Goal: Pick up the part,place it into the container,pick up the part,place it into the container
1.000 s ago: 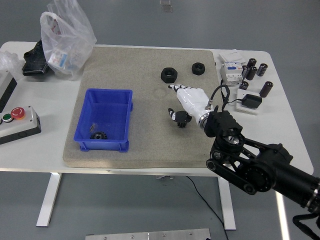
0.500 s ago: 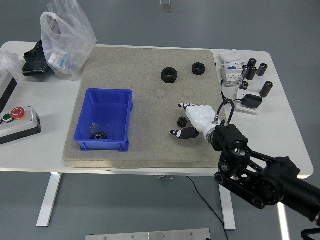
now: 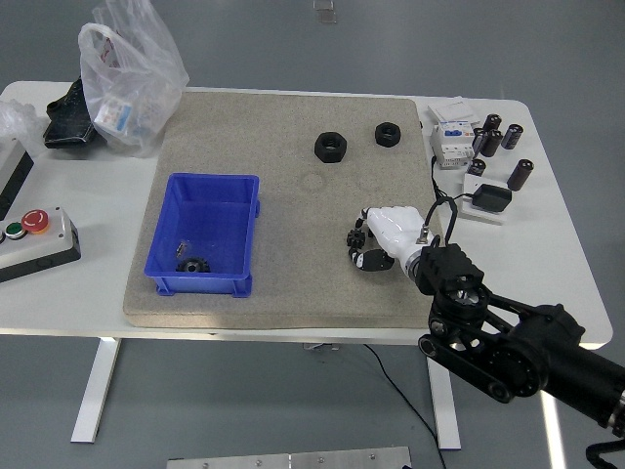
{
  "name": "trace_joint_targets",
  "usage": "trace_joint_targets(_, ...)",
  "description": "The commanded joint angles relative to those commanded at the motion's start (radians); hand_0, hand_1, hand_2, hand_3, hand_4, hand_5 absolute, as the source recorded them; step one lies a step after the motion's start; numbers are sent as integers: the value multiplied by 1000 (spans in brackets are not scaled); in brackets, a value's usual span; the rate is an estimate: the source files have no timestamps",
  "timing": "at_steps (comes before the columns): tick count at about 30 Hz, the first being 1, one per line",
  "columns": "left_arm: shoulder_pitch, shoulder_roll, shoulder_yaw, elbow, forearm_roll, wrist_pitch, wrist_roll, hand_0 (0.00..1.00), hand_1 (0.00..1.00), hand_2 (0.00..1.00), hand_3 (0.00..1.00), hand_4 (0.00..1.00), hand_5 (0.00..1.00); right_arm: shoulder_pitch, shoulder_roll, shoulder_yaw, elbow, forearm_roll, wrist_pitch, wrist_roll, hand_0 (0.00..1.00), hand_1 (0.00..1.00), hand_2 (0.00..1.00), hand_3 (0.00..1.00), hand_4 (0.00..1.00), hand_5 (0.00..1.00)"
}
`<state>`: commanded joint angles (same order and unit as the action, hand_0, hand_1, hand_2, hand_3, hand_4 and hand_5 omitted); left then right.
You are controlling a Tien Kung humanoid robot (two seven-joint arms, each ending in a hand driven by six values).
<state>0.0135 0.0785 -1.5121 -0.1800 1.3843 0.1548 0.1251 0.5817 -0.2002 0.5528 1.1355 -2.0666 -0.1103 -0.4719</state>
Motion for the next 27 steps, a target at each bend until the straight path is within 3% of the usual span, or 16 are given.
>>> trace_joint_targets(3,-1,0,2,0,-2,0,-1,656,595,589,666,645,231,0,1,-3,-3,3,-16,15,300,513,398,517,14,108)
trace_joint_targets(4,-1,0,3,0,-3,0,-2,656,595,589,666,646,232,1,1,-5,-3,5,-24,21,293,489,310,385,24,45)
trace_joint_targets(9,-2,1,6,0,-6,1,-3,656,595,589,666,646,232,11,0,-13,-1,13,-66,53,293,489,310,385,24,45)
trace_joint_targets(10,-2,1,6,0,-6,1,-3,656,595,589,666,646,232,14,1,-14,0,15,-74,59,288,473,290,333,13,62)
trace_joint_targets(12,-2,1,4,0,-5,1,-2,656,595,589,666,646,232,24,2,-20,3,21,-91,72,288,473,290,333,13,62)
trace_joint_targets(17,-3,3,5,0,-6,1,-1,656,595,589,666,646,232,79,12,-61,18,36,-129,100,277,463,283,316,14,72)
trace_joint_targets(21,-3,4,6,0,-7,1,0,656,595,589,666,646,232,143,39,-123,41,52,-144,112,277,463,283,316,14,72)
trace_joint_targets(27,-4,7,10,0,-9,1,3,656,595,589,666,646,232,246,114,-233,83,82,-143,115,274,460,280,315,12,65)
